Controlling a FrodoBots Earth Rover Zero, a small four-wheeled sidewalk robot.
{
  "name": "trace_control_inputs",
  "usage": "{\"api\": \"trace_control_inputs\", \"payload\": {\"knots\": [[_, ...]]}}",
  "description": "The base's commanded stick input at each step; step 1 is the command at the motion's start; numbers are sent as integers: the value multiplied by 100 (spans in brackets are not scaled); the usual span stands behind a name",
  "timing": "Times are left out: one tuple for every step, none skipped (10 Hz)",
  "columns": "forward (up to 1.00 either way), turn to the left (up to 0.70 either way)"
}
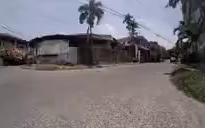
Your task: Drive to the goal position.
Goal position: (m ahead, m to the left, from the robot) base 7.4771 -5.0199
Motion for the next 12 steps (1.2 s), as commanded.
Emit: {"api": "trace_control_inputs", "payload": {"knots": [[100, -33], [100, -31], [100, -27], [100, -25], [100, -24], [100, -21], [100, -11], [100, 0], [100, 0], [100, 0], [100, 0], [100, 0]]}}
